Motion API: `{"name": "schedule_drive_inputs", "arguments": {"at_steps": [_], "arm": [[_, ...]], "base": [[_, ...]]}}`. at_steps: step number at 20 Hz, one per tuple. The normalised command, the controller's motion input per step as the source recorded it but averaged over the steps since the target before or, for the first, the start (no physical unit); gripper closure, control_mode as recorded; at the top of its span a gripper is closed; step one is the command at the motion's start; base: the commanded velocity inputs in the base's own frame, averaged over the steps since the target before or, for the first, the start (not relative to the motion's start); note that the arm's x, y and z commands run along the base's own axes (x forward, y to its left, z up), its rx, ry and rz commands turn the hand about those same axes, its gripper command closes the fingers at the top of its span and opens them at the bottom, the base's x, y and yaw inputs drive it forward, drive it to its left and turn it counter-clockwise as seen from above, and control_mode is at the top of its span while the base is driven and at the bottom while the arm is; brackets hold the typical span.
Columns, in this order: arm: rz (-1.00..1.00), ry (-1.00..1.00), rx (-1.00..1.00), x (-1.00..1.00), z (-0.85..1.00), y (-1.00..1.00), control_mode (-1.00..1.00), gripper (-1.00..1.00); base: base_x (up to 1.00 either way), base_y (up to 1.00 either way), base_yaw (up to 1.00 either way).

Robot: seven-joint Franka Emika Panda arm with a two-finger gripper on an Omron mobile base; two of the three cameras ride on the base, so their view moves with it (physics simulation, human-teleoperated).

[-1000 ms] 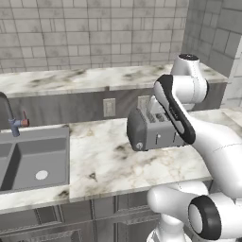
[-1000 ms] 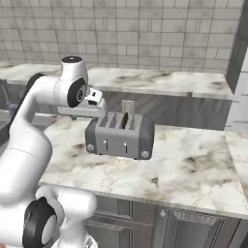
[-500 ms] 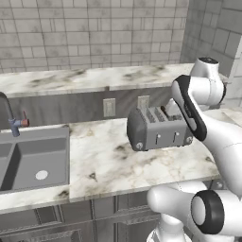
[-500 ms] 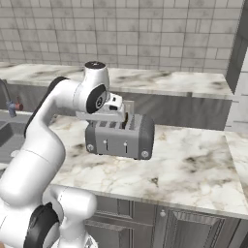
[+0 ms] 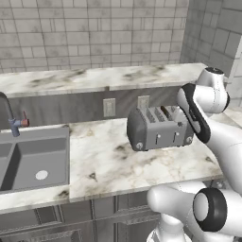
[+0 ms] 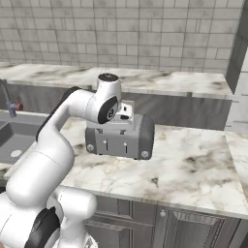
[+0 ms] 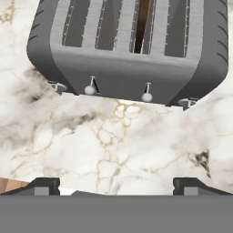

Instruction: Start the toaster. Once the lever pops up, take the bread to the plate on the dining counter.

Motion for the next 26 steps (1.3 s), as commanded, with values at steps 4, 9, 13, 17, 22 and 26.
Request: {"name": "schedule_drive_inputs", "arguments": {"at_steps": [4, 9, 13, 17, 22, 26], "arm": [[0.03, 0.0, 0.0, 0.1, -0.33, -0.18, -1.0, -1.0], [0.02, 0.0, 0.0, 0.22, -0.15, -0.14, -1.0, -1.0], [0.0, 0.0, 0.0, 0.36, -0.11, 0.03, -1.0, -1.0], [0.0, 0.0, 0.0, 0.29, -0.1, 0.02, -1.0, -1.0], [0.0, 0.0, 0.0, 0.29, -0.2, 0.0, -1.0, -1.0], [0.0, 0.0, 0.0, 0.27, -0.25, 0.0, -1.0, -1.0]], "base": [[0.0, 0.0, 0.0], [0.0, 0.0, 0.0], [0.0, 0.0, 0.0], [0.0, 0.0, 0.0], [0.0, 0.0, 0.0], [0.0, 0.0, 0.0]]}}
